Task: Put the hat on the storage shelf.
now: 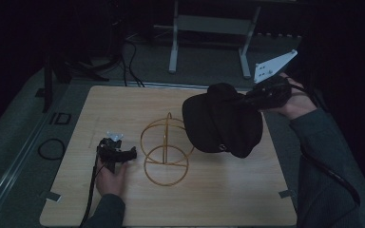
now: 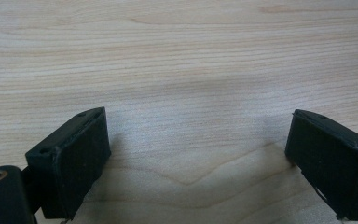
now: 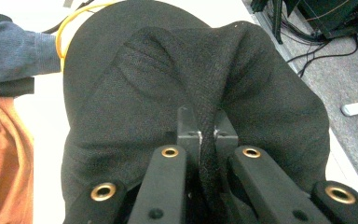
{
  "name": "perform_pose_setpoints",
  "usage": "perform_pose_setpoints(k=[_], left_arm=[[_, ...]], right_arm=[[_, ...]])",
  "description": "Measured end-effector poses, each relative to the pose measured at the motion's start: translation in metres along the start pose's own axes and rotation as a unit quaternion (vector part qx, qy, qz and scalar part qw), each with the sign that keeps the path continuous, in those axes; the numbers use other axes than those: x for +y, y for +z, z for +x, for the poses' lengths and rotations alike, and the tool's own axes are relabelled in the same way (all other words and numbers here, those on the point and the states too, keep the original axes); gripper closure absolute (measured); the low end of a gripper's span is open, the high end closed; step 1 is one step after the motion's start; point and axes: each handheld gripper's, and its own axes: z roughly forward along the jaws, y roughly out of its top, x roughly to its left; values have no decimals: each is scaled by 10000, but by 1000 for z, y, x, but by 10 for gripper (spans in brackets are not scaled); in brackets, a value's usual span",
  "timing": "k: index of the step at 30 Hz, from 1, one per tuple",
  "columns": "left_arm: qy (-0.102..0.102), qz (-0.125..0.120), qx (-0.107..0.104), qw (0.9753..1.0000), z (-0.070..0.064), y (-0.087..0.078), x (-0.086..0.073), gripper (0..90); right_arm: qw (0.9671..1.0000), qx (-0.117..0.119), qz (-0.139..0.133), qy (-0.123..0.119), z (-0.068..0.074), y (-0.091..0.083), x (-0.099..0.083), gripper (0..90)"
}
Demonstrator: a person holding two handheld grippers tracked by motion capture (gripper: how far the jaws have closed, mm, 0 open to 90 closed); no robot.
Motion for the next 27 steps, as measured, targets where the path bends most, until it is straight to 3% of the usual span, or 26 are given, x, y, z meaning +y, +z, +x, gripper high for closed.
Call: perform_pose_setpoints(k=[13, 27], left_arm=[[0, 0, -1, 10000, 0, 0, 0, 60], [0, -1, -1, 10000, 0, 0, 0, 60]], right_arm=[[9999, 45, 72, -110, 3, 5, 12, 864], [9997, 78, -38, -210, 6, 7, 24, 864]])
